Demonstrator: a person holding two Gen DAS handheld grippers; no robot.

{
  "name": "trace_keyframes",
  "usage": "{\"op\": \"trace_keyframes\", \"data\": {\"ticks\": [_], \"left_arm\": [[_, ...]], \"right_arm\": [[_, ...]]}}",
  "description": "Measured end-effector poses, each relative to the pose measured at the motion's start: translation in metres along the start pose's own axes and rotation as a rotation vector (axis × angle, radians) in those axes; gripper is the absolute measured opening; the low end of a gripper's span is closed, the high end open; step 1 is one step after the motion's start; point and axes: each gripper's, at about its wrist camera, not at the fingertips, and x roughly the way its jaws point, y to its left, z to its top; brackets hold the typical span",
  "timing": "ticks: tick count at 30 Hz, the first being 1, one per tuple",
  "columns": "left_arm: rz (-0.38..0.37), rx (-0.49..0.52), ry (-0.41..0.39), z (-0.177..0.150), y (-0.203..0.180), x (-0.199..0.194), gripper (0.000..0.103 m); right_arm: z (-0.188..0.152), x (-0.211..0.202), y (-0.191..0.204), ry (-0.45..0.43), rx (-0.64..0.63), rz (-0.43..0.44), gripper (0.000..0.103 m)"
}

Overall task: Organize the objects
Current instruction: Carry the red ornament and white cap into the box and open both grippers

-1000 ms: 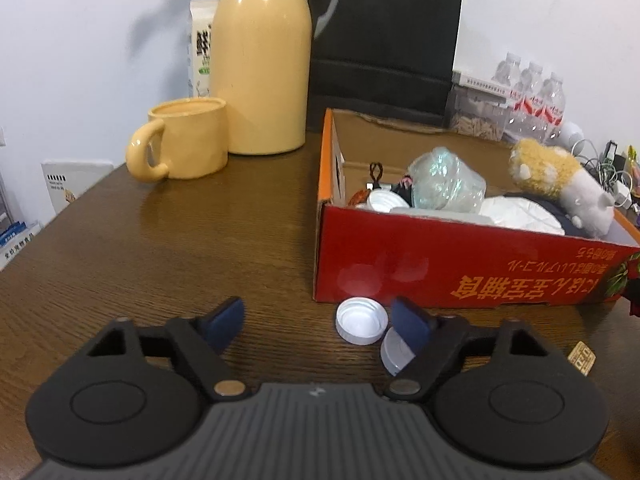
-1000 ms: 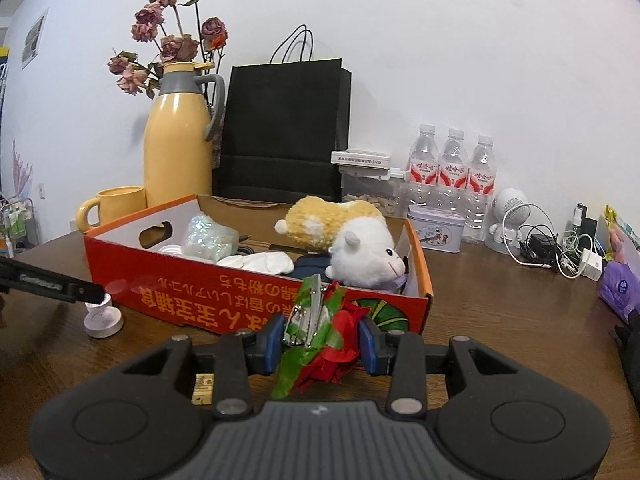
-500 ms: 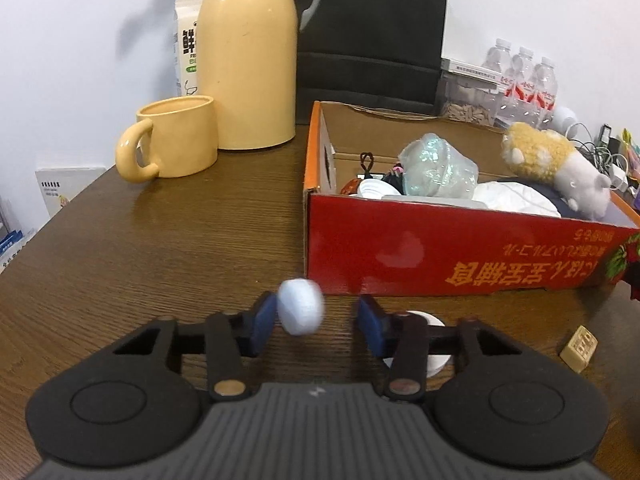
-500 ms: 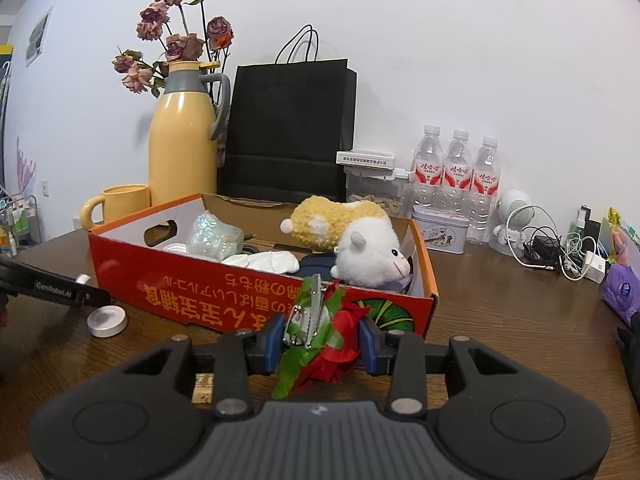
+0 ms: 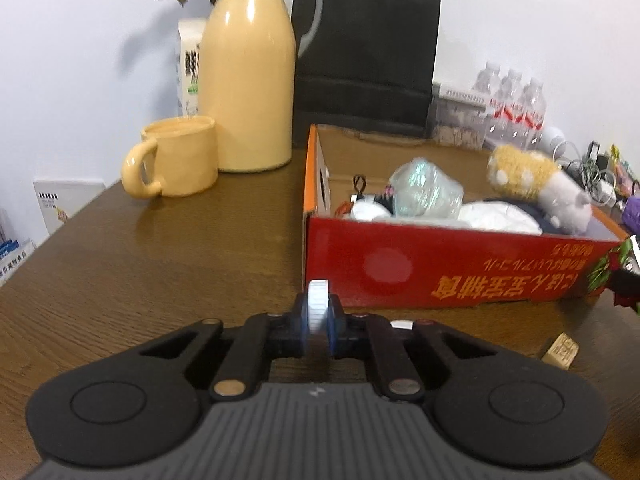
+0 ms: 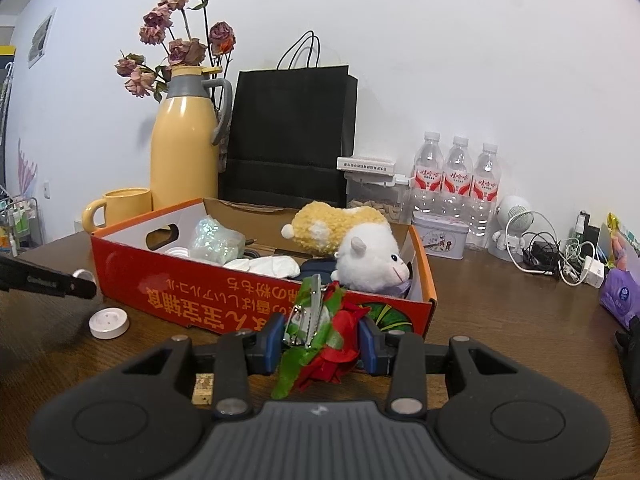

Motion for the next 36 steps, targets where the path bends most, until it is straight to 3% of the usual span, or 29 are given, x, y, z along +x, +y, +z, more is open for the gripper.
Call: {"op": "trace_keyframes", "data": {"ticks": [7, 18, 28, 36], "left_arm": [[-0.041, 0.022, -0.142, 0.006, -0.015, -0.036, 0.010], [-0.101, 0.063, -0.210, 0.047, -0.052, -0.038, 0.010], [-0.078, 0.003, -0.202, 0.084, -0.066, 0.010, 0.010], [-0.057, 0.037, -0.143, 0.073, -0.066, 0.042, 0.010]], "right_arm": [[0.007, -0.005, 0.007, -0.042, 0.005, 0.028, 0.037], [0.041, 0.007, 0.032, -0.083, -0.003, 0.095, 0.037], [0.070, 0.068, 0.045, -0.074, 0.030, 0.052, 0.037], [0.055, 0.093, 0.034, 0.009, 0.056, 0.052, 0.038]]}}
